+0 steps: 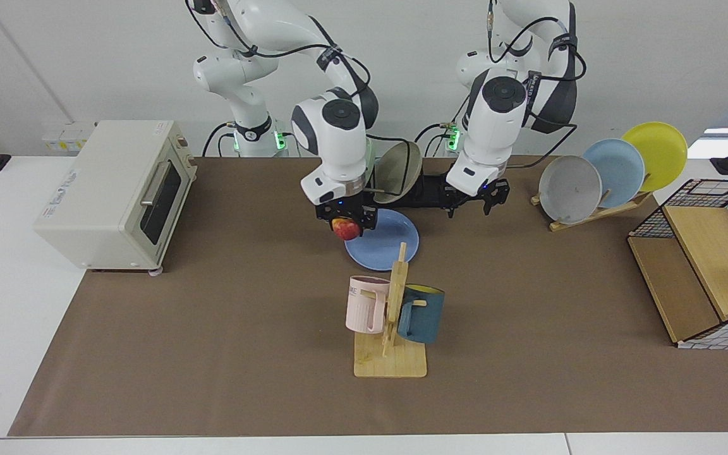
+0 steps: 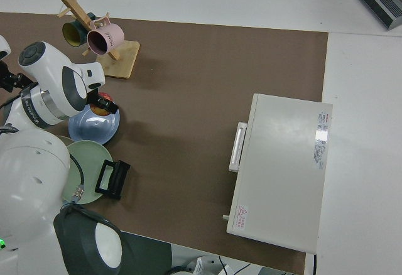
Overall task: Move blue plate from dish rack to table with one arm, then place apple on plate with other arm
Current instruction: 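Lower the apple onto the blue plate and open the right gripper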
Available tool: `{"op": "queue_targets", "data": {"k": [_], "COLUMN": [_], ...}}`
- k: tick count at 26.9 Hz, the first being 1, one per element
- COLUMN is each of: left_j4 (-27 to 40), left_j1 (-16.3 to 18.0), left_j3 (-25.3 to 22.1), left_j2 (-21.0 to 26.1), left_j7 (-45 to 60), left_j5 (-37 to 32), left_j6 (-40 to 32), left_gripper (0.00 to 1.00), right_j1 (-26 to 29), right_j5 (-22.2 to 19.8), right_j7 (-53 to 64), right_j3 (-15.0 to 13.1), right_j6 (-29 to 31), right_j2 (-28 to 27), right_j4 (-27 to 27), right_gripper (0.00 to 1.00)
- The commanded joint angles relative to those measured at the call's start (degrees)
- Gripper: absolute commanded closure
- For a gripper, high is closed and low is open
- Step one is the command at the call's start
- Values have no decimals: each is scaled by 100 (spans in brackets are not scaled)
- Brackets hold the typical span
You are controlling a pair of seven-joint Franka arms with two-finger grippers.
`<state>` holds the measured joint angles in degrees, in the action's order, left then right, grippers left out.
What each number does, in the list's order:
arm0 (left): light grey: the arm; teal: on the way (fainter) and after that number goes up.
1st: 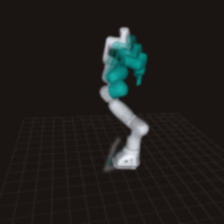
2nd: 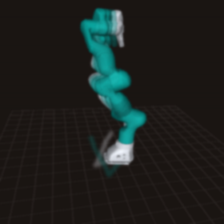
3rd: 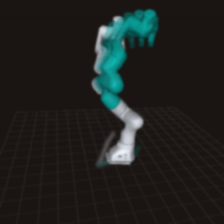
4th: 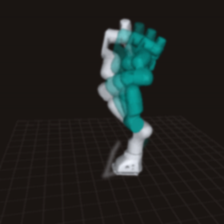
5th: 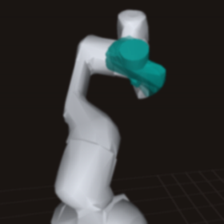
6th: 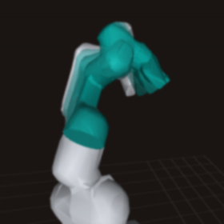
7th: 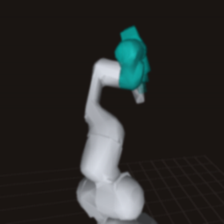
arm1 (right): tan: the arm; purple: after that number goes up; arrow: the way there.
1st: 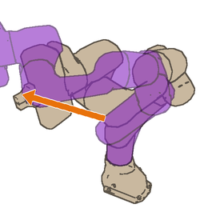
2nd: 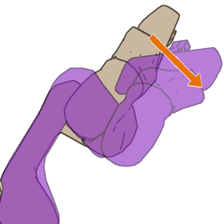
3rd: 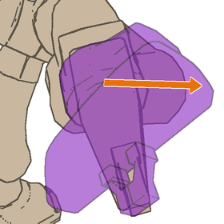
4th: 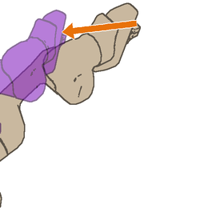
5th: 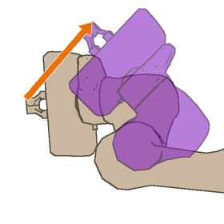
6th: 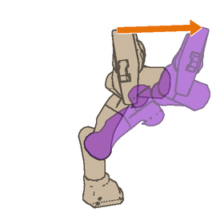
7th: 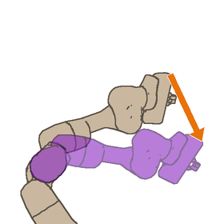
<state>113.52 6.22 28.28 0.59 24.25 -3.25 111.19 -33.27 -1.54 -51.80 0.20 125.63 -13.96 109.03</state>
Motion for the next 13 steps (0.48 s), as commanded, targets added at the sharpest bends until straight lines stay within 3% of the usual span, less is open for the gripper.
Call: {"op": "queue_targets", "data": {"k": [1, 4, 9, 13], "left_j4": [-163, -260, -699, -805], "left_j1": [204, 204, -182, -218], "left_j3": [19, -77, -858, -1272], "left_j2": [-103, -103, -129, -199], "left_j7": [-87, -201, -596, -1035], "left_j5": [-88, -88, -88, -79], "left_j6": [-344, -484, -994, -1240], "left_gripper": [7, 4, 0, 0], "right_j1": [-302, -390, -416, -531], "right_j5": [-57, -57, -57, -40], "right_j7": [-743, -919, -1121, -1219], "right_j3": [-37, -37, -29, -29], "right_j6": [365, 453, 637, 779], "right_j2": [-493, -608, -783, -916], "right_j4": [-198, -189, -163, -128], "right_gripper": [86, 86, 85, 74]}}
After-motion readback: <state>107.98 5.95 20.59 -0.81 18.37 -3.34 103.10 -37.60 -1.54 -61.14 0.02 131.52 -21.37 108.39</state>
